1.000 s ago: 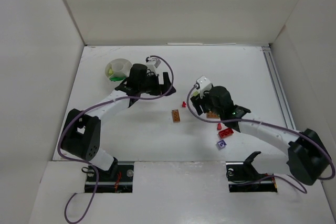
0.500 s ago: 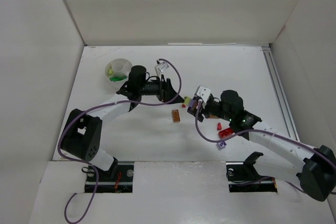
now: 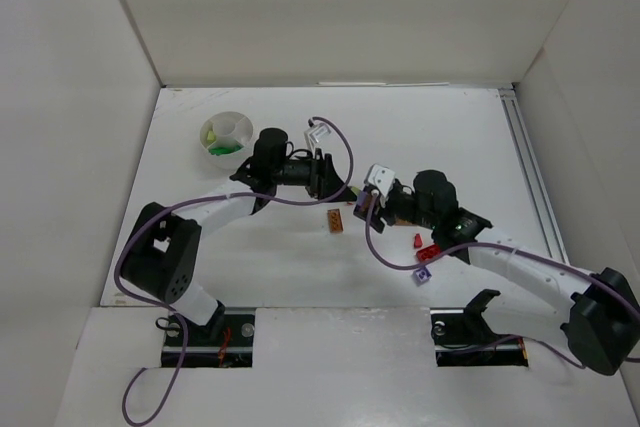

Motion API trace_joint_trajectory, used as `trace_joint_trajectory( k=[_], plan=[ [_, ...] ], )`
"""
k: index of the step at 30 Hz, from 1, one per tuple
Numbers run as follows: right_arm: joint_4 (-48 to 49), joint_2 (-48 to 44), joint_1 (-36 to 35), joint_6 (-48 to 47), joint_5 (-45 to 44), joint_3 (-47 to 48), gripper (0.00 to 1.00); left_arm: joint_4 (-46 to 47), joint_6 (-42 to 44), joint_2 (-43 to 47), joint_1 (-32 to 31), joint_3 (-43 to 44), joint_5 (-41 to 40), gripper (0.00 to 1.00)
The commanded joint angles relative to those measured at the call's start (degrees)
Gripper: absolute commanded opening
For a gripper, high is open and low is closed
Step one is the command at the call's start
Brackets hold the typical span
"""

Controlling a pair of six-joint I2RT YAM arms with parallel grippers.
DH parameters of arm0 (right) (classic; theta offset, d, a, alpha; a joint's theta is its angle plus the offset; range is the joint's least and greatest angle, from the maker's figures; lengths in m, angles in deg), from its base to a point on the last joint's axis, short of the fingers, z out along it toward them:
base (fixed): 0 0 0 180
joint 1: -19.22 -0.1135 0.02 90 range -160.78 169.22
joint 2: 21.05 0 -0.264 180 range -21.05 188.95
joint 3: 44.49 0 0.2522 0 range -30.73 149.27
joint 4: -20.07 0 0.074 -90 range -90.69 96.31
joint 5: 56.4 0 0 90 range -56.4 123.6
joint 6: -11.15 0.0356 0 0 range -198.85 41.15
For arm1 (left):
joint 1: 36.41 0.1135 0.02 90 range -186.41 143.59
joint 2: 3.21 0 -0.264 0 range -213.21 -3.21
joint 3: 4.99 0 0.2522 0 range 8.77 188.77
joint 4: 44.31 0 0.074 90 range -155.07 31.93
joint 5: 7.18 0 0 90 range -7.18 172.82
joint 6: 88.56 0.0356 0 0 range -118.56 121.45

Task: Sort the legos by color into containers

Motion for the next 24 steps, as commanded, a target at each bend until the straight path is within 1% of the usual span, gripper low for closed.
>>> trace_joint_trajectory(
  k=[1, 3, 4, 6, 7, 8, 11, 12, 18, 23, 24],
  plan=[
    [3.33, 0.01, -0.64, -0.55, 0.33, 2.92, 0.34, 2.64, -0.22, -0.56, -0.34, 2.43, 0.82, 0.74],
    [3.33, 0.54, -0.64, -0.55, -0.37, 2.92, 0.34, 2.64, -0.75, -0.56, -0.87, 2.43, 0.82, 0.67],
    [3.33, 0.54, -0.64, -0.55, -0.37, 2.92, 0.34, 2.64, -0.75, -0.56, -0.87, 2.43, 0.82, 0.56],
    [3.33, 0.54, -0.64, -0.55, -1.68, 2.92, 0.34, 2.64, -0.75, -0.56, -0.87, 2.43, 0.82, 0.44],
    [3.33, 0.54, -0.64, -0.55, -1.69, 2.92, 0.34, 2.64, -0.75, -0.56, -0.87, 2.43, 0.82, 0.36],
    [3.33, 0.54, -0.64, -0.55, -2.39, 2.92, 0.34, 2.64, -0.75, -0.56, -0.87, 2.43, 0.82, 0.23],
    [3.33, 0.54, -0.64, -0.02, -3.71, 2.40, 0.33, 2.64, -1.27, -0.56, -0.87, 2.43, 0.82, 0.10],
    [3.33, 0.54, -0.64, 0.50, -4.32, 2.40, 0.33, 2.64, -1.28, -0.56, -0.87, 2.43, 0.82, 0.00],
    [3.33, -1.83, -0.64, 1.11, -5.64, 0.47, 0.33, 2.64, -1.80, -0.56, 0.71, 2.43, 1.35, 0.00],
    [2.19, -2.36, -0.64, 1.12, -7.92, -0.06, 0.31, 2.64, -1.20, 1.54, 4.66, 0.59, 0.82, 0.00],
    [2.19, -2.36, -0.64, 1.12, -7.93, -0.06, 0.31, 0.37, -0.58, 1.54, 4.67, 0.59, 0.13, 0.00]
  ],
)
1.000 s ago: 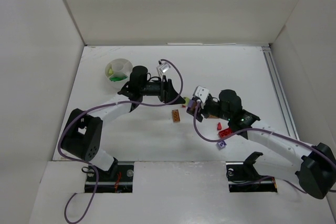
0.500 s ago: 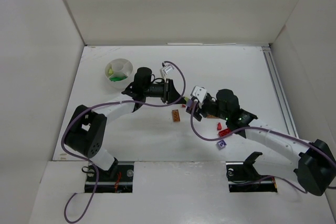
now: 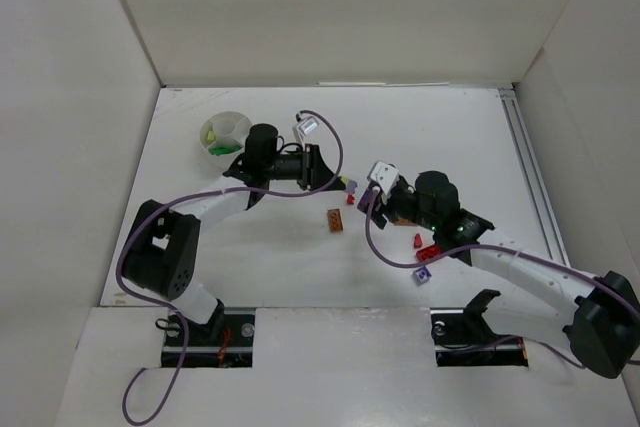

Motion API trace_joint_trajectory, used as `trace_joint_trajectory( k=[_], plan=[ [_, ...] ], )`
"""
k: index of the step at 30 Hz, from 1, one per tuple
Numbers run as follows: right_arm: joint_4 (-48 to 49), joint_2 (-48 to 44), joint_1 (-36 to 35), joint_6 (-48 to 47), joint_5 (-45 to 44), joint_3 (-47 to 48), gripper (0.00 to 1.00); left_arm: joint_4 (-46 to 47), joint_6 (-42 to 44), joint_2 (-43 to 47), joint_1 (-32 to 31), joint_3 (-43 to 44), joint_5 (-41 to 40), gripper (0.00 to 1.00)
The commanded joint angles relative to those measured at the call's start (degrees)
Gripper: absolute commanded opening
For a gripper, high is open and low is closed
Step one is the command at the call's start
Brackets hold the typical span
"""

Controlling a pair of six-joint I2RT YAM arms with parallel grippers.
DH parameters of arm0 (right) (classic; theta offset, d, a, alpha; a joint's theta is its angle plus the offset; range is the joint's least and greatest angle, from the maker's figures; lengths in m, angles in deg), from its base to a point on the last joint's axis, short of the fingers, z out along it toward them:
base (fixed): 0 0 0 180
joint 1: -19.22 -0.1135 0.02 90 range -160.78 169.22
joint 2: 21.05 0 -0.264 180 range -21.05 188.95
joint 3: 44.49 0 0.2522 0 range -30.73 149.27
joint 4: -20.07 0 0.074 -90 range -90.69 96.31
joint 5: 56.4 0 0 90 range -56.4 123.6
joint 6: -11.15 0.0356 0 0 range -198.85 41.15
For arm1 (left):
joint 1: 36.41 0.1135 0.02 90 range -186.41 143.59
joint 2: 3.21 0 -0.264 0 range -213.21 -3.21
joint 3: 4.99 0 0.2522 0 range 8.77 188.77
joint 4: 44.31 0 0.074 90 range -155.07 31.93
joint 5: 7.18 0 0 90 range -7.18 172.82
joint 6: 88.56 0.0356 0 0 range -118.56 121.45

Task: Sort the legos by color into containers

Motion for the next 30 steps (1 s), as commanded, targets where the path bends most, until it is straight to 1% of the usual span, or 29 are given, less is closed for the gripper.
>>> trace_joint_trajectory(
  k=[1, 5, 8, 10, 11, 12, 13, 15, 16, 17, 19, 20, 21, 22, 23, 24, 25, 26, 27, 28, 29, 30],
  plan=[
    [2.25, -1.40, -0.13, 0.86, -2.27, -0.02, 0.31, -0.65, 3.33, 3.42, 2.13, 0.24, -0.42, 0.00],
    [2.25, -1.40, -0.13, 0.86, -2.27, -0.02, 0.31, -4.52, 5.27, 4.57, 2.66, 1.37, -2.36, 0.00],
    [2.25, -1.40, -0.13, 0.86, -2.27, 0.50, 0.31, -5.05, 5.28, 5.19, 2.67, 1.38, -3.59, 0.00],
    [2.25, -0.79, -0.13, 0.86, -2.27, 0.51, 0.31, -7.58, 6.33, 5.88, 2.67, 1.90, -6.22, 0.00],
    [2.25, -0.26, -0.13, 0.86, -2.27, 1.12, 0.31, -9.34, 6.33, 6.41, 2.67, 2.51, -8.84, 0.00],
    [2.25, -0.26, -0.13, 0.25, -2.27, 1.99, 0.31, -11.27, 6.94, 6.42, 2.67, 2.52, -12.35, 0.00],
    [2.25, 0.53, -0.13, 0.24, -1.49, 2.00, 0.31, -13.03, 6.95, 7.02, 2.67, 3.30, -20.04, 0.00],
    [2.25, 2.10, -0.13, -1.07, -0.96, 4.19, 0.33, -18.66, 6.43, 7.73, 2.67, 3.93, -28.34, 0.00],
    [2.25, 2.81, -0.13, -1.07, -0.43, 4.81, 0.33, -20.33, 6.42, 8.52, 2.67, 4.54, -35.60, 0.00],
    [2.25, 3.60, -0.13, -2.03, -0.43, 5.60, 0.33, -22.87, 5.46, 9.13, 2.67, 4.54, -39.07, 0.00],
    [2.25, 6.50, -0.13, -2.57, 0.27, 8.23, 0.33, -24.91, 2.83, 11.50, 2.67, 3.76, -45.58, 0.00],
    [2.25, 7.82, -0.13, -2.57, 0.27, 9.55, 0.33, -26.22, 1.95, 12.47, 2.67, 3.75, -51.70, 0.00],
    [2.77, 9.39, -0.13, -3.18, 0.27, 12.78, 0.33, -28.85, 1.24, 13.44, 2.67, 3.75, -54.80, 0.00],
    [2.78, 13.06, -0.13, -3.18, 0.27, 14.73, 0.33, -30.09, -0.50, 15.80, 2.67, 3.06, -57.79, 0.00],
    [2.78, 15.19, -0.13, -3.18, 0.27, 16.83, 0.33, -31.32, -1.31, 16.95, 2.67, 3.05, -64.17, 0.00],
    [2.78, 17.47, -0.13, -3.88, 0.88, 19.12, 0.33, -34.20, -2.44, 18.09, 2.67, 3.05, -67.46, 0.00],
    [2.78, 22.02, -0.13, -3.89, 0.89, 23.93, 0.33, -36.06, -3.93, 20.28, 3.19, 3.05, -70.88, 0.00],
    [2.78, 24.33, -0.13, -3.89, 1.41, 26.32, 0.33, -37.82, -7.17, 21.35, 3.19, 3.05, -74.40, 0.00],
    [2.78, 26.53, -0.13, -3.89, 3.07, 28.61, 0.33, -39.66, -8.77, 22.40, 3.89, 3.05, -80.70, 0.00],
    [2.78, 28.72, -0.13, -4.41, 4.04, 33.33, 0.34, -43.25, -10.35, 23.28, 4.42, 3.05, -83.55, 0.00],
    [2.78, 33.36, -0.13, -5.37, 5.18, 35.90, 0.34, -44.59, -11.41, 25.12, 5.73, 3.05, -85.92, 0.00],
    [2.78, 35.58, -0.13, -6.43, 8.15, 38.36, 0.34, -45.65, -12.99, 25.92, 6.79, 3.05, -89.60, 0.00]
  ],
)
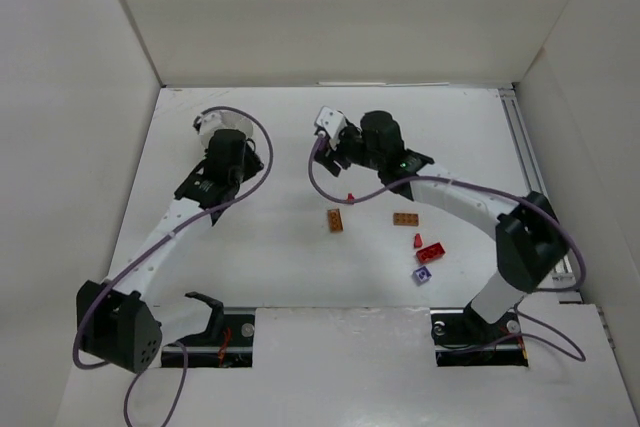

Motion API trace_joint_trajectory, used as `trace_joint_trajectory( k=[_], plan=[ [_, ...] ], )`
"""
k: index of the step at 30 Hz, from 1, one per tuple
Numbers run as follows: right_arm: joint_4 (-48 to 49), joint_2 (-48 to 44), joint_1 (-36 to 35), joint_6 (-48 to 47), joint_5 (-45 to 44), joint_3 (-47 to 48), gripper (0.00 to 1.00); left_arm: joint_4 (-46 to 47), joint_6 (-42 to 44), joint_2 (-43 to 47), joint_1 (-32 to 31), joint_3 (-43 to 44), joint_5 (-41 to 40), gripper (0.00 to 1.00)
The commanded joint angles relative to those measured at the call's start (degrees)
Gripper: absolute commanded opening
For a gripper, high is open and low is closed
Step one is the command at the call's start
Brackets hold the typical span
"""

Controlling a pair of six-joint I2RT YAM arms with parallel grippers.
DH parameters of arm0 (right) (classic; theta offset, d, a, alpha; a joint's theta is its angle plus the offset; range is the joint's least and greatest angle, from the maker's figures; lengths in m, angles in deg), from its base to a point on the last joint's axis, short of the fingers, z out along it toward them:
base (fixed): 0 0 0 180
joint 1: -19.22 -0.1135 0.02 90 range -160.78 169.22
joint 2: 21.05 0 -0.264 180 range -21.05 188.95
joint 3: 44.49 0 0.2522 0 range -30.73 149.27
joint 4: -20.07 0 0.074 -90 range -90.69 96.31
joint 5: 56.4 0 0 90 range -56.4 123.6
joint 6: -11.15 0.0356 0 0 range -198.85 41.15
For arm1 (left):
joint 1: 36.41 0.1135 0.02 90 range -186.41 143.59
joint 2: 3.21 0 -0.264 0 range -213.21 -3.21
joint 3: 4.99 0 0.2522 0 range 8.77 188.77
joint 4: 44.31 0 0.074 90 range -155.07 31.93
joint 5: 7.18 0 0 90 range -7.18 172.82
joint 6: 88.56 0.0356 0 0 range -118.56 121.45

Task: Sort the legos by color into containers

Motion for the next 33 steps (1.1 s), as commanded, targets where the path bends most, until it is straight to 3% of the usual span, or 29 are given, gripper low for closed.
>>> trace_joint_trajectory(
  k=[1, 3, 6, 11, 16, 26, 33],
  plan=[
    [2.67, 7.33, -0.13, -3.66, 8.04, 9.52, 0.34, -9.72, -7.38, 4.07, 3.66, 1.78, -18.31, 0.00],
    [2.67, 13.75, -0.13, -6.47, 14.35, 17.17, 0.35, -11.14, -10.09, 5.47, 6.73, 1.78, -21.81, 0.00],
    [2.67, 20.50, -0.13, -10.24, 20.70, 26.23, 0.35, -9.75, -10.64, 6.88, 10.87, 1.08, -20.36, 0.00],
    [2.67, 30.27, -0.66, -10.87, 25.99, 38.53, 0.36, -1.75, -7.21, 10.49, 22.83, -2.00, -7.71, 0.00],
    [2.06, 42.39, -2.86, -10.26, 21.34, 53.37, 0.36, 0.19, -6.16, 11.28, 23.36, -3.23, -7.69, 0.00],
    [2.05, 55.68, -3.91, -7.45, 21.34, 71.66, 0.41, 3.71, -4.58, 11.28, 23.36, -5.59, -2.77, 0.00],
    [4.25, 59.21, -3.91, -4.54, 18.61, 74.59, 0.45, 4.24, -4.05, 12.42, 23.36, -6.21, -2.15, 0.00]
  ],
)
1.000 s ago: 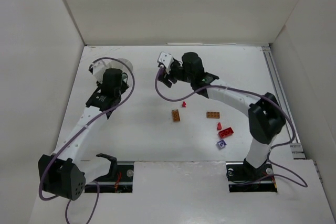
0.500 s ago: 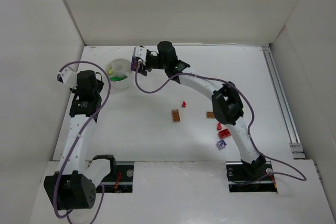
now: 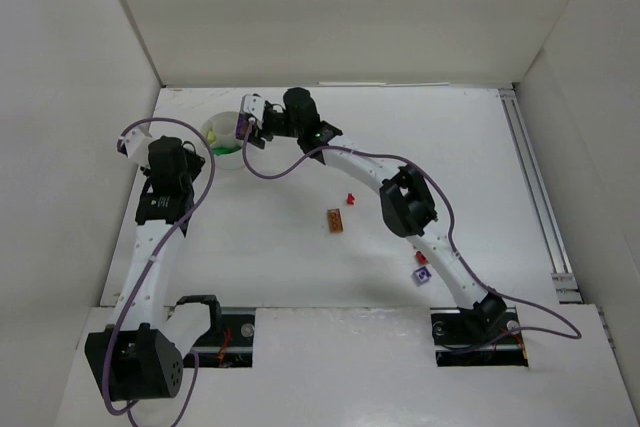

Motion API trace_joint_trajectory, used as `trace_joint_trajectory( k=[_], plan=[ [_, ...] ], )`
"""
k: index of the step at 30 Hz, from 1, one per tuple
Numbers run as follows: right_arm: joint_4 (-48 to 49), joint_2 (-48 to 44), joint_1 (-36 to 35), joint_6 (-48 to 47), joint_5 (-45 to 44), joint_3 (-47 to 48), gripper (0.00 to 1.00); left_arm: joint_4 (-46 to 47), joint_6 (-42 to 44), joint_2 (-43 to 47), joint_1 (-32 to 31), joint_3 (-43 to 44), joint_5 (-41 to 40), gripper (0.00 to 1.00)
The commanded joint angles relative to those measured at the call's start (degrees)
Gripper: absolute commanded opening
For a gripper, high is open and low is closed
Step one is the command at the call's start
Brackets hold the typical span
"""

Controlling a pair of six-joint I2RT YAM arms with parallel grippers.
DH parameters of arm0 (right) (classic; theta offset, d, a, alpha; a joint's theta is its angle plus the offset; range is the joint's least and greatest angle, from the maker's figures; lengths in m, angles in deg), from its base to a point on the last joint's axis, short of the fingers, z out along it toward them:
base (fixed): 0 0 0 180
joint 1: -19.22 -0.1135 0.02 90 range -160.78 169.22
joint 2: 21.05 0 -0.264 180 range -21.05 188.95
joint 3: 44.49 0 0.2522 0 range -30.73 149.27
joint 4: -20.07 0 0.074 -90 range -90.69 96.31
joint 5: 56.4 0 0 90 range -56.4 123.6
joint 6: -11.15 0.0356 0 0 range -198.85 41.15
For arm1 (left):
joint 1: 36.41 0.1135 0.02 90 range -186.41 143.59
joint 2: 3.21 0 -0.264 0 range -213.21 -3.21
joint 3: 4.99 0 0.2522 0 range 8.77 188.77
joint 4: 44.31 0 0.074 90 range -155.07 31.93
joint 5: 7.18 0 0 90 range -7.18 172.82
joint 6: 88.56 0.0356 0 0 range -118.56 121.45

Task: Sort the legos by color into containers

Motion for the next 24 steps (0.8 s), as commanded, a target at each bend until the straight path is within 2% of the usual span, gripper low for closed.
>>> trace_joint_trajectory(
  k=[1, 3, 4, 6, 7, 9, 12, 14, 19, 24],
  plan=[
    [4.32, -0.50, -0.35, 2.47, -0.67, 3.23, 0.47, 2.90, 1.46, 1.98, 0.06, -0.90, 1.19, 0.00],
    [4.84, -0.50, -0.35, 2.47, -0.67, 3.23, 0.52, 3.52, 1.46, 1.98, 0.06, -0.90, 1.19, 0.00],
    [4.84, -0.50, -0.35, 2.47, -0.67, 3.23, 0.59, 3.52, 1.46, 1.98, 0.06, -0.90, 1.19, 0.00],
    [4.84, -0.50, -0.35, 2.47, -0.67, 3.23, 0.64, 3.52, 1.46, 2.50, 0.06, -0.90, 1.72, 0.00],
    [5.37, -0.50, -0.35, 2.47, -0.67, 3.23, 0.70, 3.52, 1.46, 2.50, 0.06, -0.90, 1.72, 0.00],
    [5.37, -0.50, -0.35, 3.00, -0.67, 3.23, 0.72, 3.52, 1.46, 2.50, 0.06, -0.90, 1.72, 0.00],
    [5.37, -0.50, -0.35, 3.00, -0.67, 3.23, 0.87, 3.52, 1.46, 3.03, 0.06, -0.90, 1.72, 0.00],
    [5.37, -0.50, -0.35, 3.00, -1.19, 3.23, 0.93, 3.52, 1.99, 3.55, 0.06, -0.90, 2.24, 0.00],
    [5.37, 0.02, -0.35, 3.53, -1.72, 3.23, 0.95, 3.52, 1.99, 3.56, 0.06, -0.90, 2.86, 0.00],
    [5.37, -1.38, -0.35, 3.53, -2.25, 1.91, 0.92, 4.21, 3.21, 3.03, 0.06, -0.90, 4.61, 0.00]
  ],
)
